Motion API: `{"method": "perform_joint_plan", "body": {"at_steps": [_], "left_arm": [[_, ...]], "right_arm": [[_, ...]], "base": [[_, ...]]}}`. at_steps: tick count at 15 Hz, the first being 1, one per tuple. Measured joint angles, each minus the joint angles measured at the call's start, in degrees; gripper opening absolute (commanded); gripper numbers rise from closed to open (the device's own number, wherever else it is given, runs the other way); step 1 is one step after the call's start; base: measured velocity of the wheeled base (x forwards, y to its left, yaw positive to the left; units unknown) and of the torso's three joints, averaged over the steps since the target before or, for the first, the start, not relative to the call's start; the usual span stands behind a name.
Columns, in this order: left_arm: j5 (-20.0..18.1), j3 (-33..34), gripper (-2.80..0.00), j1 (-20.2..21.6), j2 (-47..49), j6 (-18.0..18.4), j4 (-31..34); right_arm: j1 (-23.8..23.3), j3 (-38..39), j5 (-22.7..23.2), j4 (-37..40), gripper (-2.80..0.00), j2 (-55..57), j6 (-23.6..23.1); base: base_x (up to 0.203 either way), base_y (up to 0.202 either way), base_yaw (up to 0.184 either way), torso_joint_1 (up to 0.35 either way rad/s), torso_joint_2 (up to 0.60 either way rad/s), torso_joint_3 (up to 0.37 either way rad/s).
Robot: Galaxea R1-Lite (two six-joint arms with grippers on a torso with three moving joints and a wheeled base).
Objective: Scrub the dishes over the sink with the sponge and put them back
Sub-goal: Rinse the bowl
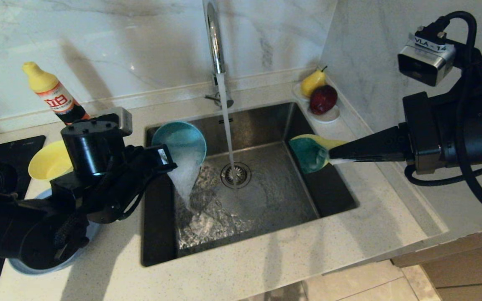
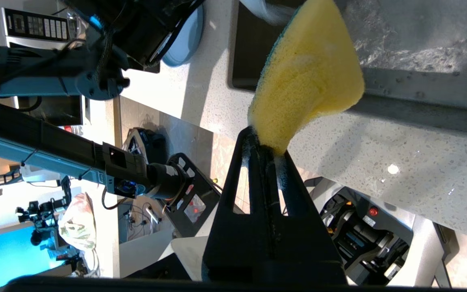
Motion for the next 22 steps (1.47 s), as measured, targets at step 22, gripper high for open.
{"method": "perform_joint_plan", "body": {"at_steps": [22], "left_arm": [[-10.91, 10.45, -2.8, 0.17, 2.15, 13.5, -34.45]], "right_arm": [[-0.15, 0.17, 0.02, -0.4, -2.8, 1.22, 0.0]], "base": [[0.0, 0.0, 0.0, 0.0, 0.0, 0.0]]}}
